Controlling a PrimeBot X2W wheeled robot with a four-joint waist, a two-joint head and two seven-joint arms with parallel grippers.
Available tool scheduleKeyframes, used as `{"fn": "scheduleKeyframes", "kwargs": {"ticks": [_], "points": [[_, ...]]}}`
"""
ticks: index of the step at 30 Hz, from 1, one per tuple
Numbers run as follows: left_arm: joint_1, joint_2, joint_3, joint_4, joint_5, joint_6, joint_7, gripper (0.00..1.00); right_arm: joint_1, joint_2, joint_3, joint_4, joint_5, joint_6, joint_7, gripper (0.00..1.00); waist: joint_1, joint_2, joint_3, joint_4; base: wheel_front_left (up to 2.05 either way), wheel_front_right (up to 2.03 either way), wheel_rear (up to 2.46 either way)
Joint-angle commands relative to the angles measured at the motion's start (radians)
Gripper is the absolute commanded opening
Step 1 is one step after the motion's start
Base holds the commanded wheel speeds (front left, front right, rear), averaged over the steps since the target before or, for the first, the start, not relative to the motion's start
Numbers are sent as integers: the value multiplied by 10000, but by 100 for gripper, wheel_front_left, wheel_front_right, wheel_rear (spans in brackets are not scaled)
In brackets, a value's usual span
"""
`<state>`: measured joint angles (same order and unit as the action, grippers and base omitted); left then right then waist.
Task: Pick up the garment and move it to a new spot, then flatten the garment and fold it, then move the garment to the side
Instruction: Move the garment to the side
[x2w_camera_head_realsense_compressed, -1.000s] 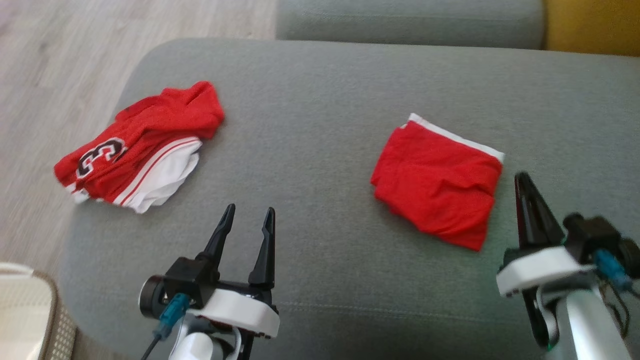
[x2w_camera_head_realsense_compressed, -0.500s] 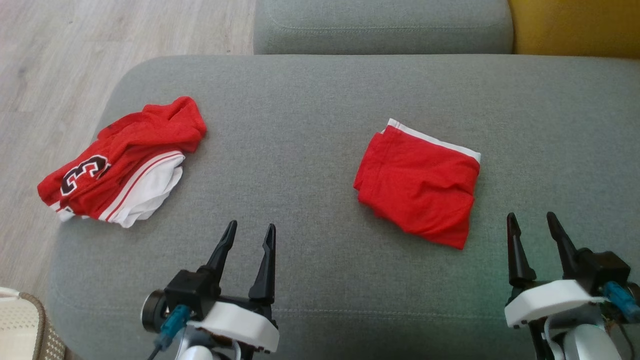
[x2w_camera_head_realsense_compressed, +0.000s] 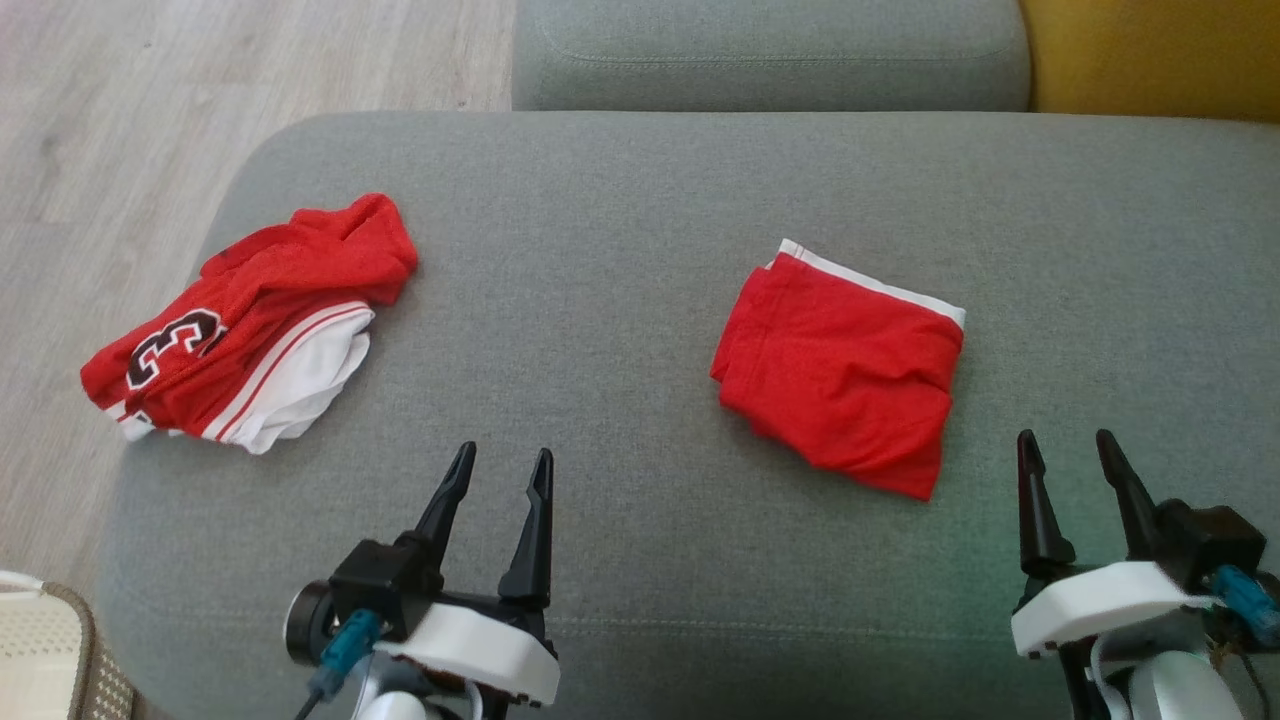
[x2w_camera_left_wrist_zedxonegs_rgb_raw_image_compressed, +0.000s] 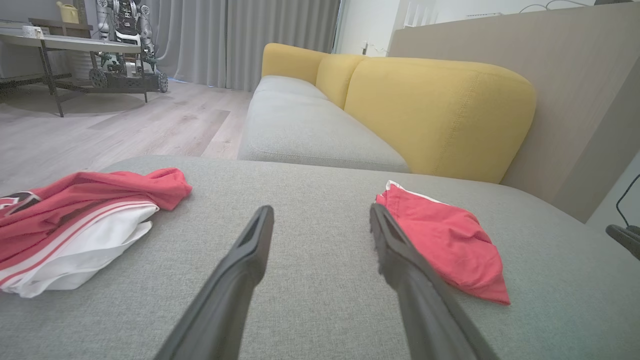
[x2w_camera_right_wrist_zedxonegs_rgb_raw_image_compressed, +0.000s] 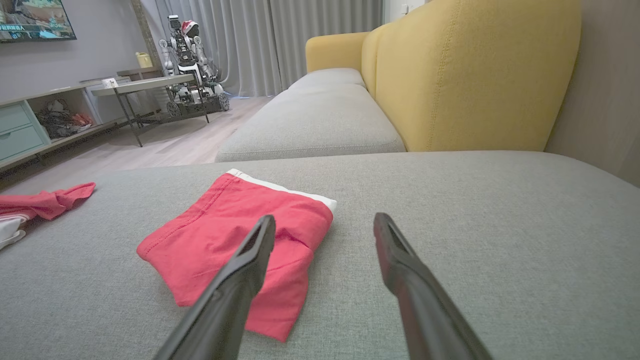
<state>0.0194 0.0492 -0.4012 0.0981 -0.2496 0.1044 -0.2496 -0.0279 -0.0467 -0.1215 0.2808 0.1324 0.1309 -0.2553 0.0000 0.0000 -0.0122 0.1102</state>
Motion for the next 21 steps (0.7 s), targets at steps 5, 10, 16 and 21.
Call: {"fn": "scheduleKeyframes", "kwargs": {"ticks": [5, 10, 16, 21], "points": [[-297, 10, 308, -345, 43, -85, -122, 100, -395, -36, 261, -30, 316, -2, -65, 100, 0, 0, 88, 113, 0, 0, 0], [-420, 10, 218, -379, 99, -100, -122, 100, -885, -36, 220, 583, 784, -2, -65, 100, 0, 0, 400, 281, 0, 0, 0], [-634, 10, 56, -379, 88, -84, -122, 100, -1760, -36, 29, 2137, 1607, -2, -65, 100, 0, 0, 776, 539, 0, 0, 0], [-863, 10, -126, -438, 25, -16, -122, 100, -2575, -36, -101, 3156, 1673, -2, -65, 100, 0, 0, 1224, 751, 0, 0, 0]]}}
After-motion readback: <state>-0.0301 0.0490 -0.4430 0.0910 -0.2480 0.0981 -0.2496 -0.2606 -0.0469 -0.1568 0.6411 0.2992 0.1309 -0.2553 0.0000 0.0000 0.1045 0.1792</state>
